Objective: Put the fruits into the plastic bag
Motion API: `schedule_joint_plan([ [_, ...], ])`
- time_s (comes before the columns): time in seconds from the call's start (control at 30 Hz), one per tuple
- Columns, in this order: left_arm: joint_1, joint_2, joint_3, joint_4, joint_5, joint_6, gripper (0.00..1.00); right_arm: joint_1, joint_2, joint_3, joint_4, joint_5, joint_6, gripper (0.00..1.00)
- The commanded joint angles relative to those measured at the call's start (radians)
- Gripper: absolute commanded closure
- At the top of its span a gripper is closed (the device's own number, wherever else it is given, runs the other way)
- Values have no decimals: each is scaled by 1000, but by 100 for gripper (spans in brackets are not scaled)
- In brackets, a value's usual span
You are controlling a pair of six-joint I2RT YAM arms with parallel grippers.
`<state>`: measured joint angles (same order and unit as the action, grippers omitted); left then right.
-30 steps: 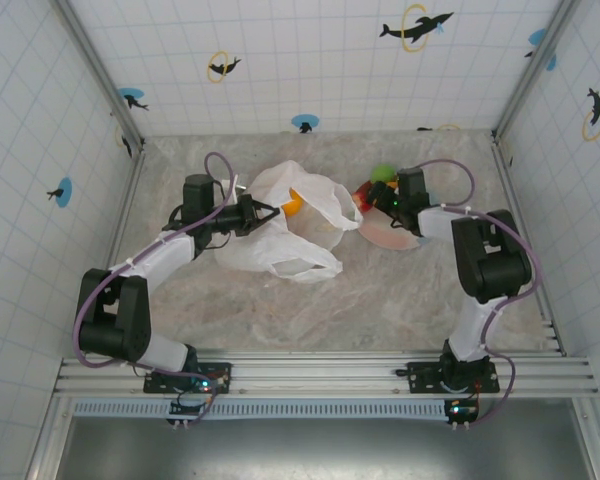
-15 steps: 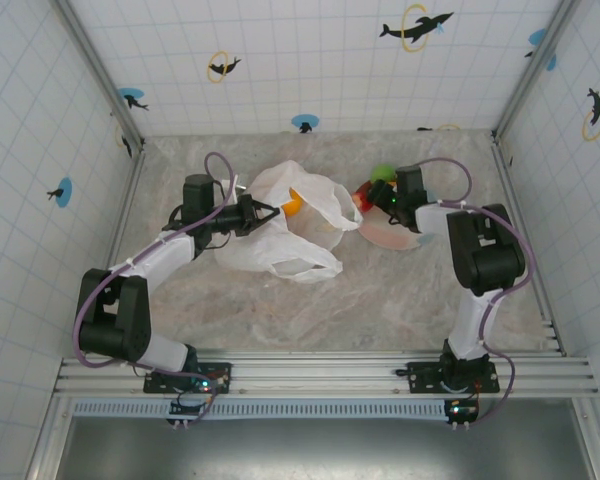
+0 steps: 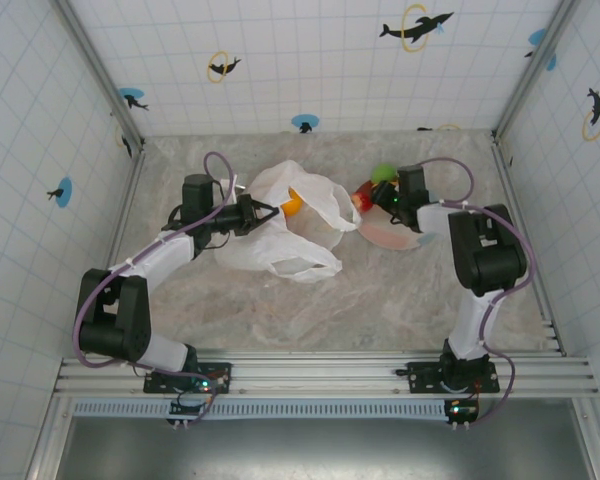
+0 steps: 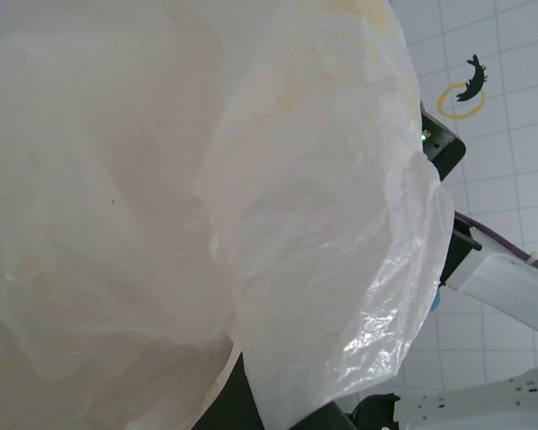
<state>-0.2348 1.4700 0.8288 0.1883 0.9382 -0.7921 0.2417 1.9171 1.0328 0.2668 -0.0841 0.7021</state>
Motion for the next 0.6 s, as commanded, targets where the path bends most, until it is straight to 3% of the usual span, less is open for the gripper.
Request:
schedule_joint_plan([
  [0.0, 6, -8, -3, -6, 14, 19, 100, -5, -86, -40, 40, 0, -7, 35],
  [0.3, 7, -10, -2, -3, 17, 17, 100, 6, -346, -222, 59, -78, -59, 36],
  [0.57, 6, -11, -4, -1, 16, 14, 100, 94, -671, -430, -114, -169, -249, 36],
])
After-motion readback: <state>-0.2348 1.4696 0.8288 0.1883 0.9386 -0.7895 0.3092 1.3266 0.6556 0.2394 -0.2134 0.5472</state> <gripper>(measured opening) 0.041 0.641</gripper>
